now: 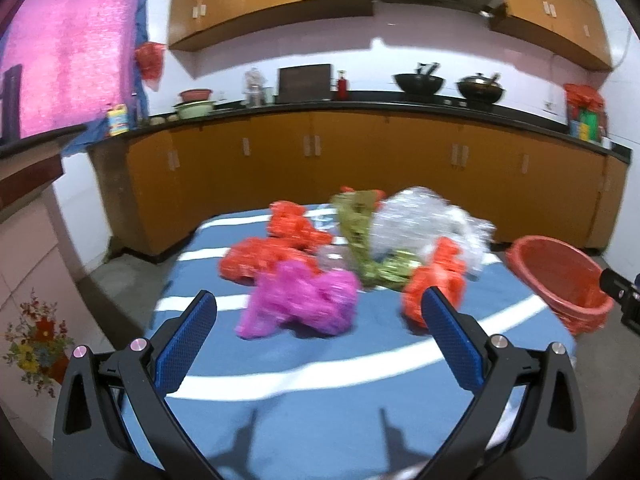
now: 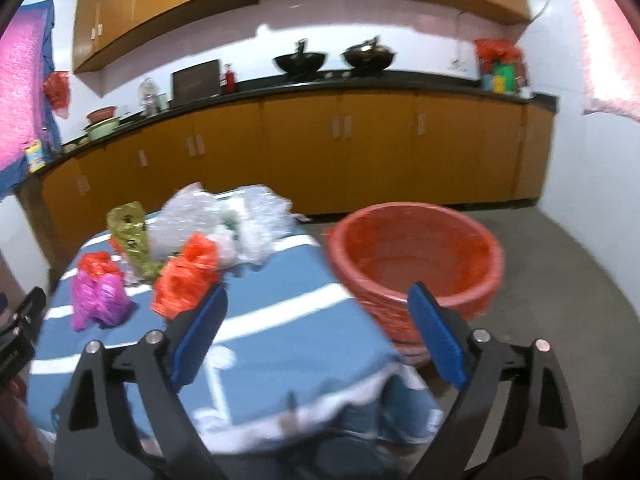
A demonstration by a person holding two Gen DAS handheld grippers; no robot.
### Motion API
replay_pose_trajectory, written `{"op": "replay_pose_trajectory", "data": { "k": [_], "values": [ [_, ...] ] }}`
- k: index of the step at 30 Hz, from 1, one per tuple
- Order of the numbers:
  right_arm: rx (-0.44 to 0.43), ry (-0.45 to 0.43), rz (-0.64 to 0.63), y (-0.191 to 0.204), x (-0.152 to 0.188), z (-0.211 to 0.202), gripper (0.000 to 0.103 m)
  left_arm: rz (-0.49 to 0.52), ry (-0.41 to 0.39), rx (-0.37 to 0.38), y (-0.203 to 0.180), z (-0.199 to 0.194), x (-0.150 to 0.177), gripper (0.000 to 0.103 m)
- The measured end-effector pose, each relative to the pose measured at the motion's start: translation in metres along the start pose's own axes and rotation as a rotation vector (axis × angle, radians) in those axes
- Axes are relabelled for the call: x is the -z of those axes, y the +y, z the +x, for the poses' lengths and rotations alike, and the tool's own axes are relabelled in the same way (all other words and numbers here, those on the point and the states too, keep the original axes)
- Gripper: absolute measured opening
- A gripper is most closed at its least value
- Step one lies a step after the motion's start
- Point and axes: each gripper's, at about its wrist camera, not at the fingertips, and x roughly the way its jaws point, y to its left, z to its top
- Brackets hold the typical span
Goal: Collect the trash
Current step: 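Grasp the pink bag with the left tool while the right tool grasps a red bag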
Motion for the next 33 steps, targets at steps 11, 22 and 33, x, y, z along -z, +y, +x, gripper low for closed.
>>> {"op": "replay_pose_trajectory", "data": {
  "k": [11,22,33],
  "values": [
    [-0.157,0.111,-0.086,0.097,-0.019,0.088,0.088,-0.048,0.029,-0.139,0.064,0.049,-0.004,0.101],
    [-0.131,0.238,-0.116,0.129,-0.003,0.149,0.080,-0.065,0.066,-0.121,0.077,0.078,-0.001,0.098],
    [-0.192,0.202,-0.138,0.135,0.002,0.133,0.030,-0.065,0.125,-0.032,0.065,0.099,0.000,0.094]
  ]
}}
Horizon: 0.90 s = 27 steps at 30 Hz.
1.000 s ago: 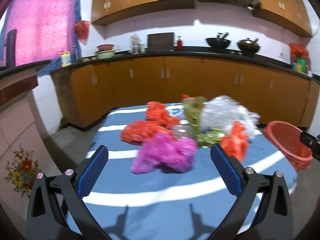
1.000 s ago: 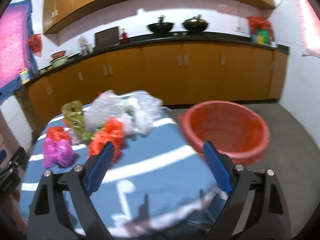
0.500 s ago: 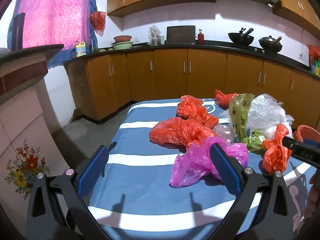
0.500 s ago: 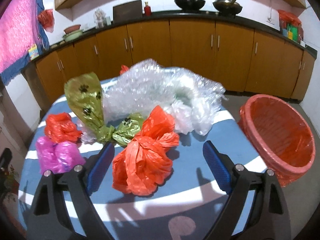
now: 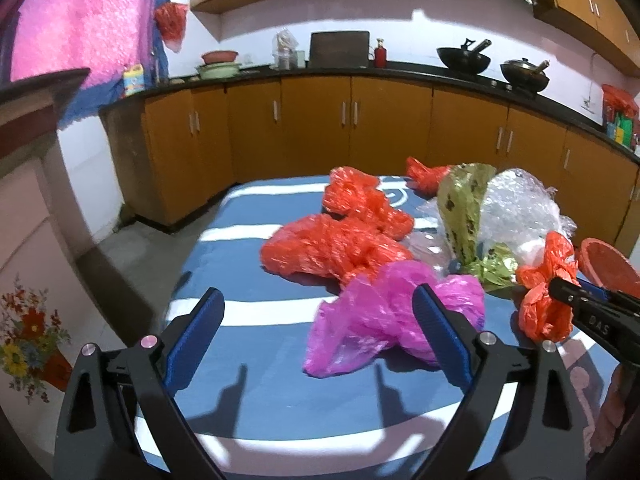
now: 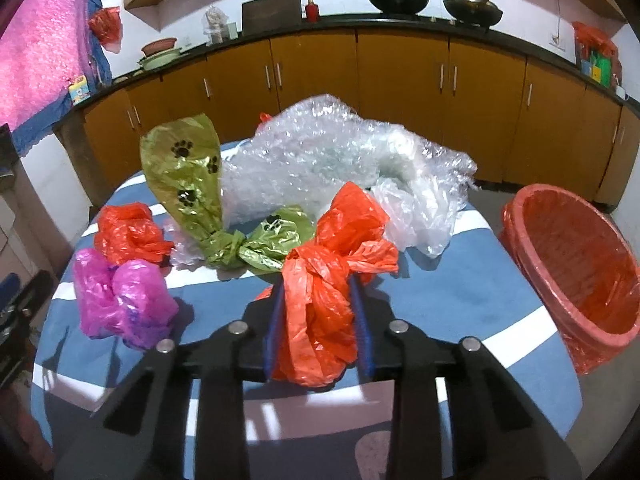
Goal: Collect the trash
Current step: 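Grasp the pink bag with the left tool while the right tool grasps a red bag, then carry both bags to the red wastebasket and open both tools to drop them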
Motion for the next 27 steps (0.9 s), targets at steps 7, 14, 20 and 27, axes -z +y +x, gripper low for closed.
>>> {"op": "replay_pose_trajectory", "data": {
  "k": [7,14,20,27],
  "values": [
    [0.010,-0.053,0.020,-0.015,0.000,-0.025,0.028,0.019,0.040,0.050,-0.023,0.011,-0.003,0.094],
    [0.016,-0.051,0.043,-0.030,0.002,-0.035,0.028,0.038,0.120,0.047,-0.042,0.035,-0.003,0.076],
    [0.027,-0.043,0.053,-0.037,0.006,-0.036,0.029,0.006,0.167,0.081,-0.041,0.048,0.002,0.042],
    [0.022,-0.058,0.062,-0.043,0.006,-0.045,0.029,0.011,0.145,0.117,-0.038,0.030,0.000,0.014]
  ]
}}
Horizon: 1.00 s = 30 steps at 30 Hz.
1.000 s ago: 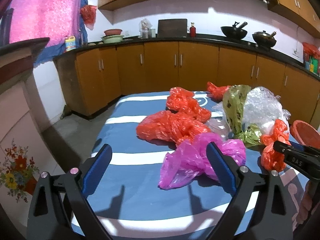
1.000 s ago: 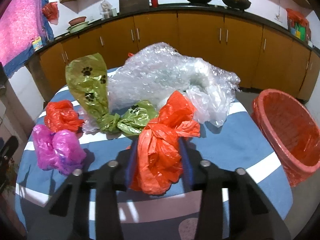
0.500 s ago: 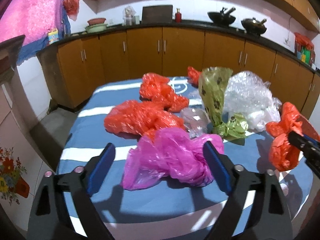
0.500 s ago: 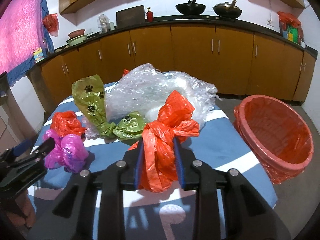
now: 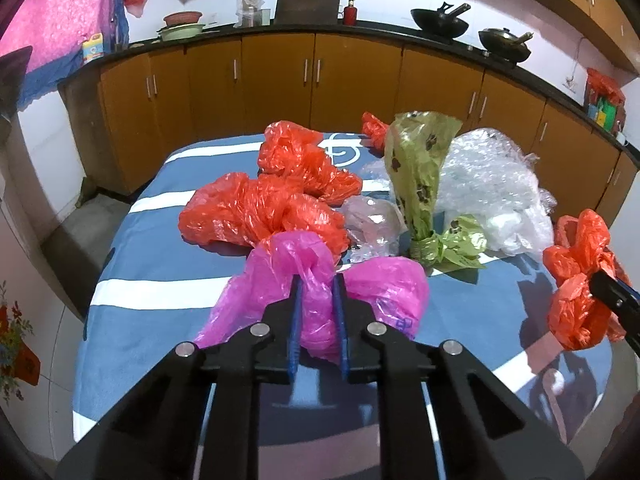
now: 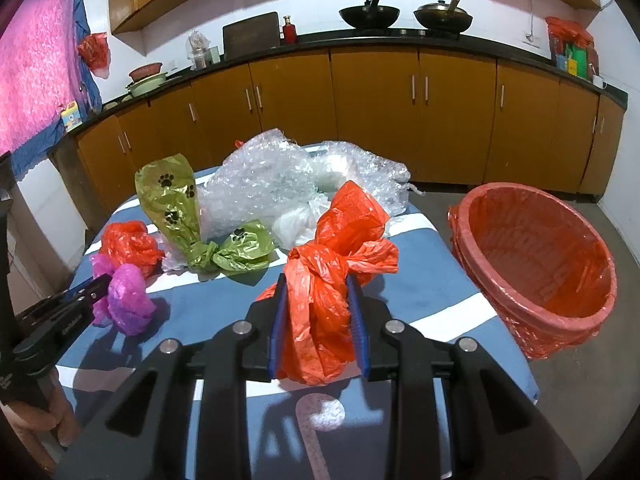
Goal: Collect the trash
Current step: 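Carry both bags to the red wastebasket and open both tools to drop them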
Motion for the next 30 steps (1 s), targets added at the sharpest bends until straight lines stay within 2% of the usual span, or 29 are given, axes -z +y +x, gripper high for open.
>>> {"op": "replay_pose_trajectory", "data": {
  "k": [5,9,15,21,30],
  "values": [
    [-0.008,-0.033,0.001,-0.007,-0.002,-0.015,0.028,0.019,-0.042,0.026,-0.004,-0.028,-0.005,0.014],
    [0.000,-0.058,0.008,-0.019,-0.005,-0.028,0.028,0.017,-0.091,0.074,-0.017,-0.054,-0.017,0.014],
    [0.057,-0.100,0.045,-0.060,-0.015,-0.047,0.028,0.062,-0.163,0.170,-0.063,-0.075,-0.045,0.014],
    [0.177,-0.140,0.102,-0.128,-0.027,-0.061,0.028,0.150,-0.172,0.273,-0.134,-0.062,-0.061,0.014],
    [0.311,-0.129,0.177,-0.226,-0.037,-0.052,0.028,0.329,-0.115,0.389,-0.264,-0.013,-0.063,0.014]
  ]
}}
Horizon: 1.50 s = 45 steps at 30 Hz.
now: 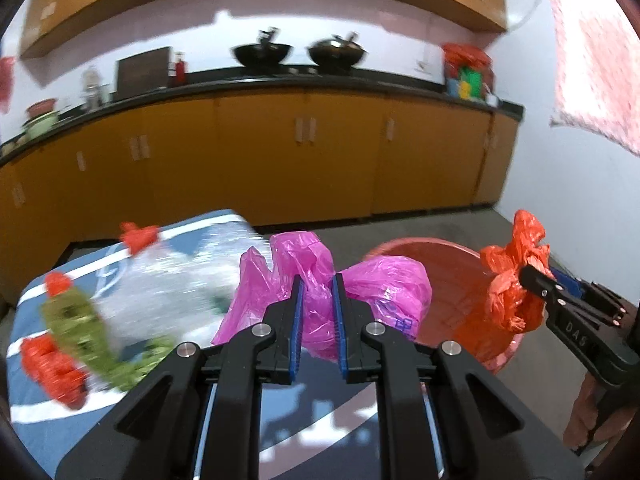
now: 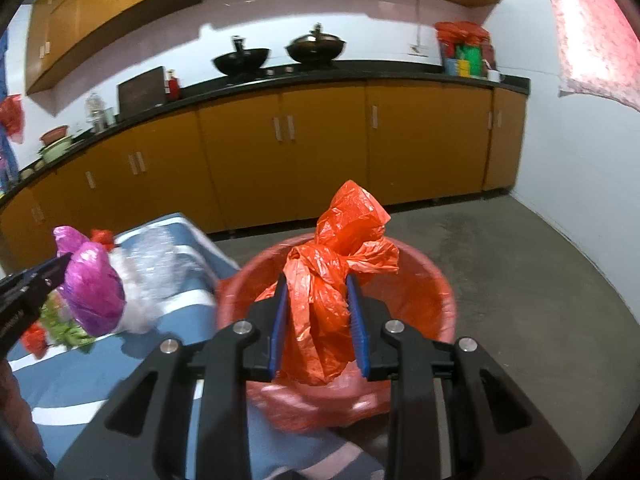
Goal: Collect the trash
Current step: 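Carry both bags to the red wastebasket and open both tools to drop them, then move both tools back to the table toward the remaining bags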
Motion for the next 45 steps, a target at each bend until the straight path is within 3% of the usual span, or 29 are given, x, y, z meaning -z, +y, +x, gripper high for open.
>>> {"op": "replay_pose_trajectory", "data": {
  "k": [8,17,19,21,22,27,37,45],
  "values": [
    [0.013,0.029,0.033,-0.033,-0.006,0.040,0.028,0.082,0.040,0.055,-0.051,0.053,-0.008,0.014],
    [-0.014,0.029,0.072,-0.045,-0.013,0.058,0.032,0.101,0.094,0.106,-0.069,0.086,-0.008,0.015],
    [-0.024,0.028,0.085,-0.048,-0.013,0.058,0.036,0.095,0.103,0.102,-0.069,0.091,-0.008,0.021],
    [-0.033,0.021,0.095,-0.051,-0.013,0.055,0.040,0.084,0.103,0.102,-0.068,0.092,-0.008,0.041],
    [-0.037,0.018,0.098,-0.052,-0.012,0.054,0.043,0.075,0.099,0.097,-0.066,0.091,-0.008,0.044],
    [-0.031,0.011,0.102,-0.052,-0.011,0.047,0.045,0.014,0.097,0.086,-0.050,0.088,-0.011,0.046],
    [-0.076,-0.011,0.050,-0.016,-0.016,0.029,0.047,-0.019,0.029,-0.046,0.004,0.033,-0.001,0.047],
    [-0.206,0.024,-0.068,0.070,-0.007,0.025,0.047,-0.074,-0.038,-0.208,0.081,-0.035,0.031,0.053]
  ]
}}
